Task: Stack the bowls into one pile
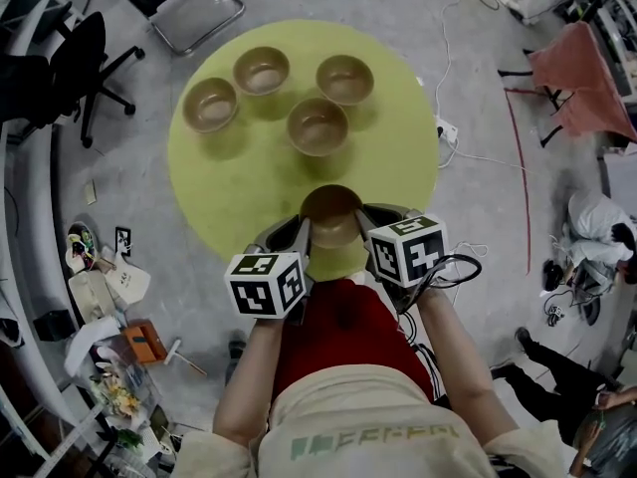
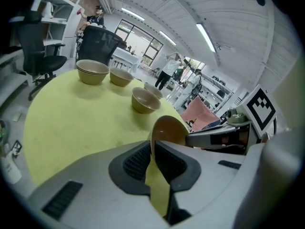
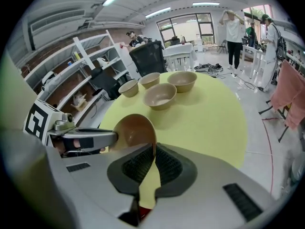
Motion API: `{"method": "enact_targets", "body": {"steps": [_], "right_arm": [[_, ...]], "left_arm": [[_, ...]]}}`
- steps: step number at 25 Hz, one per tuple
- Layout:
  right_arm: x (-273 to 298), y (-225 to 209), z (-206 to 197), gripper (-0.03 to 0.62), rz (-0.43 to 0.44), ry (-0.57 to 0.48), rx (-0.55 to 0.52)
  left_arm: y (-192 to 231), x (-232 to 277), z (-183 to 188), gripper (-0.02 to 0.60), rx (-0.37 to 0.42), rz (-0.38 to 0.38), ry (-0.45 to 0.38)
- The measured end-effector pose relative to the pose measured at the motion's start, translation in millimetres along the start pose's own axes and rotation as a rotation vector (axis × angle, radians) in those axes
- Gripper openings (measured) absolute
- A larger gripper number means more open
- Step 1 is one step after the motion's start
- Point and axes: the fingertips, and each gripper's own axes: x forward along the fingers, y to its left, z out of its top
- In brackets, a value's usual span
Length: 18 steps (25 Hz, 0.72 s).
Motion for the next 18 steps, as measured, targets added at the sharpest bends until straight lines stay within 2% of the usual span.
{"method": "enact_targets", "body": {"steps": [18], "right_arm": [[28, 69, 72, 0.04, 0.095, -0.098, -0.193]], "left_arm": [[61, -51, 52, 0.037, -0.046, 0.166, -0.171]]}}
